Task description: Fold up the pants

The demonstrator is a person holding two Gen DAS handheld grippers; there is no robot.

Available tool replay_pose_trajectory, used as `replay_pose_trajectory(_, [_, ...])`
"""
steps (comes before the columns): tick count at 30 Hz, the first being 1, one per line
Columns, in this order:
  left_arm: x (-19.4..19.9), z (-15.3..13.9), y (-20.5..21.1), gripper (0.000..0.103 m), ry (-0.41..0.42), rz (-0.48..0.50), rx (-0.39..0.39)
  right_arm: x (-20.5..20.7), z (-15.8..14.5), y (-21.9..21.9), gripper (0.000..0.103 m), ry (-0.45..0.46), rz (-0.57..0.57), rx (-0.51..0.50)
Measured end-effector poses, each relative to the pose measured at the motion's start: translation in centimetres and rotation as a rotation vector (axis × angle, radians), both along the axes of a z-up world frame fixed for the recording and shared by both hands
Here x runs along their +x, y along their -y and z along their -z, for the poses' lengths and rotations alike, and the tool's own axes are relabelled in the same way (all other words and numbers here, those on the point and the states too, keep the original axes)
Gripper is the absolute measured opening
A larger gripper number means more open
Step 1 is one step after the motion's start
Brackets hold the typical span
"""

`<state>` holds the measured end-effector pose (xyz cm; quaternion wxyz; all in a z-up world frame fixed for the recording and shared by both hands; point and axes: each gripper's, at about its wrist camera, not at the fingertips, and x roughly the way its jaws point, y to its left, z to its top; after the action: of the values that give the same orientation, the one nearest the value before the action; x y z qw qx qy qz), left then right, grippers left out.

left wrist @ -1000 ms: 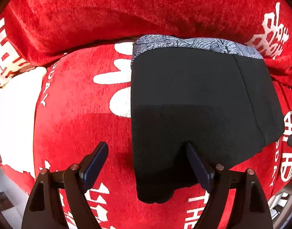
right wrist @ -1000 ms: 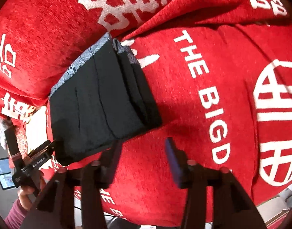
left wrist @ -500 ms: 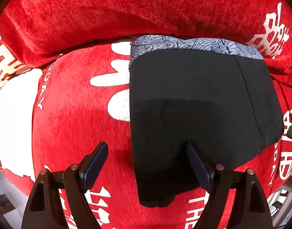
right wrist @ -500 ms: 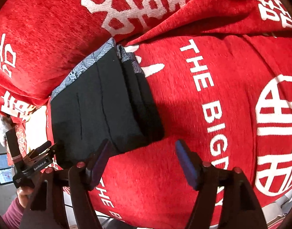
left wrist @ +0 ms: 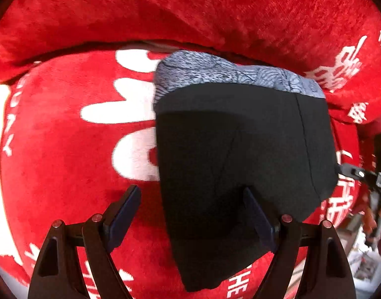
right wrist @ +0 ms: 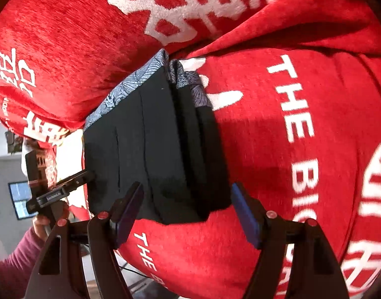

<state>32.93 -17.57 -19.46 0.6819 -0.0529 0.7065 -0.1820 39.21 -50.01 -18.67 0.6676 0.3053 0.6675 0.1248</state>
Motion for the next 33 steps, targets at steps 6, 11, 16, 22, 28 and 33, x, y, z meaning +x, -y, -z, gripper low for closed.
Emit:
replay_pose_trajectory(6, [1.4, 2.4, -0.6, 0.085, -0.077, -0.036, -0.156, 2.2, 2.8, -0.1, 0.076, -0.007, -0.044, 0.11])
replay_pose_trajectory(11, [1.9, 3.8, 0.3, 0.097, -0.077, -0.001, -0.186, 3.5, 5.0, 0.7, 0.076, -0.01, -0.047, 0.213])
replay_pose_trajectory(16, [2.1, 4.3, 1.2, 0.098, -0.048, -0.003, -0.195, 4.1, 7.2, 0.6, 0.077, -0.018, -0.005, 0.323])
replay_pose_trajectory(22, [1.5, 2.9, 1.7, 0.085, -0.012, -0.054, -0.163, 4.5, 6.7, 0.2, 0.065, -0.054, 0.044, 0.278])
replay_pose_trajectory(28, [0.5, -0.4, 1.0, 0.068, 0.038, -0.071, -0.195, 3.7, 4.1, -0.2, 0.042, -0.04, 0.072, 0.331])
replay_pose_trajectory(33, [-1.4, -3.6, 0.7, 0.068, 0.048, -0.013, -0.208, 1.7, 1.6, -1.1, 0.042, -0.048, 0.083, 0.393])
